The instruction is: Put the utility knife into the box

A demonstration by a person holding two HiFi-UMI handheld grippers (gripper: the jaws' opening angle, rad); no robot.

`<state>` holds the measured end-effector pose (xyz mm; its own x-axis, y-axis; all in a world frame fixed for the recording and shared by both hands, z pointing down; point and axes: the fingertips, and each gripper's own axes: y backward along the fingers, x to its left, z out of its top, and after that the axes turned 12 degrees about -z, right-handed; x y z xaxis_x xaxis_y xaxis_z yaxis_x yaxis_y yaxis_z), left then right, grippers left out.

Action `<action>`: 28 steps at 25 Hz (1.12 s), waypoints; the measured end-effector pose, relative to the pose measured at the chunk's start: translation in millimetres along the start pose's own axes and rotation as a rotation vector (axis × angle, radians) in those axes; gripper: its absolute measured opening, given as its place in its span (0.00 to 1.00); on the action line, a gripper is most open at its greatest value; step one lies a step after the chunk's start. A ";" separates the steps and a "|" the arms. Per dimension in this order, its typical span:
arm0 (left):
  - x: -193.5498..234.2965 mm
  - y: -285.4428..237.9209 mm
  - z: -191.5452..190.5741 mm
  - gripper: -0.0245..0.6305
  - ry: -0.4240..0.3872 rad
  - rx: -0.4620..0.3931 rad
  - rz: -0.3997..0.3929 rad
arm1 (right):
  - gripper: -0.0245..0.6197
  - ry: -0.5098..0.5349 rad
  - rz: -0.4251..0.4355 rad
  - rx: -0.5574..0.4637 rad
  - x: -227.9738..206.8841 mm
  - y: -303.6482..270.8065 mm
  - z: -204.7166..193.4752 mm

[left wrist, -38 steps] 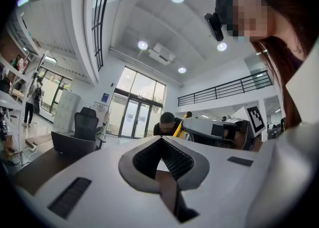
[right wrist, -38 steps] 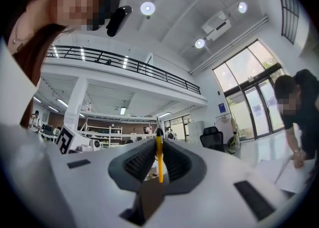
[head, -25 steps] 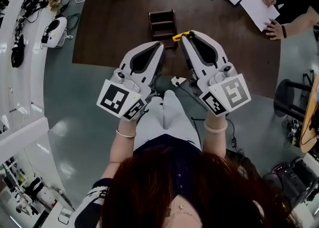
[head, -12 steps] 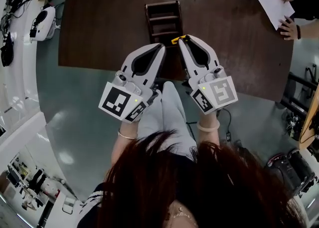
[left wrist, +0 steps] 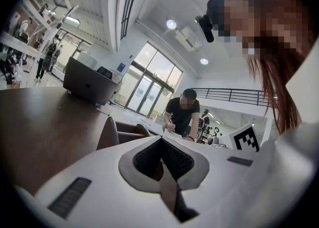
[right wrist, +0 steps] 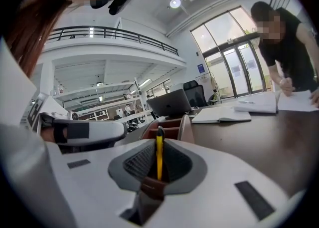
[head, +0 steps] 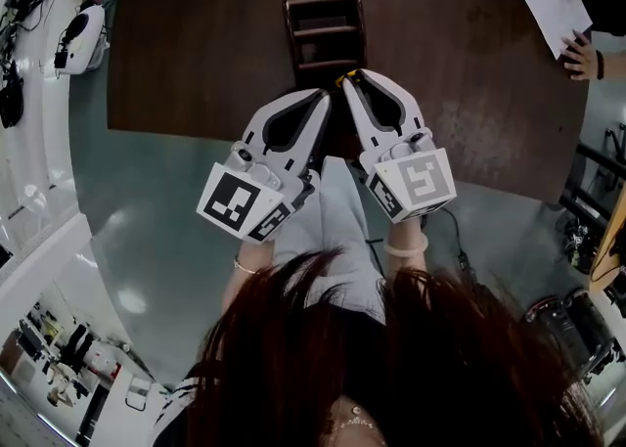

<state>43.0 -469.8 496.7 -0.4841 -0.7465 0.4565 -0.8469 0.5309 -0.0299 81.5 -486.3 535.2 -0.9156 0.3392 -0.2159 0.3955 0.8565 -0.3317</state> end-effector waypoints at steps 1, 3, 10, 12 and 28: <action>0.2 1.0 -0.2 0.04 0.001 0.001 0.000 | 0.13 0.001 0.000 0.006 0.8 -0.6 -2.3; 0.1 3.2 -0.2 0.04 0.001 0.005 -0.003 | 0.13 -0.001 0.006 0.013 3.5 -1.5 -5.0; -6.8 8.4 3.3 0.04 -0.016 0.010 -0.011 | 0.13 -0.015 -0.010 -0.034 1.0 6.7 9.6; -9.1 13.4 11.8 0.04 -0.025 0.002 -0.016 | 0.13 -0.013 -0.018 -0.054 5.0 9.8 20.6; -89.6 41.5 122.2 0.04 -0.184 -0.090 -0.074 | 0.06 0.082 0.041 -0.233 53.3 104.5 151.3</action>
<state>24.3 -429.9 345.9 -0.4603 -0.8409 0.2845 -0.8625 0.4995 0.0811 84.9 -437.6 350.1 -0.9056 0.3980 -0.1465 0.4140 0.9046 -0.1013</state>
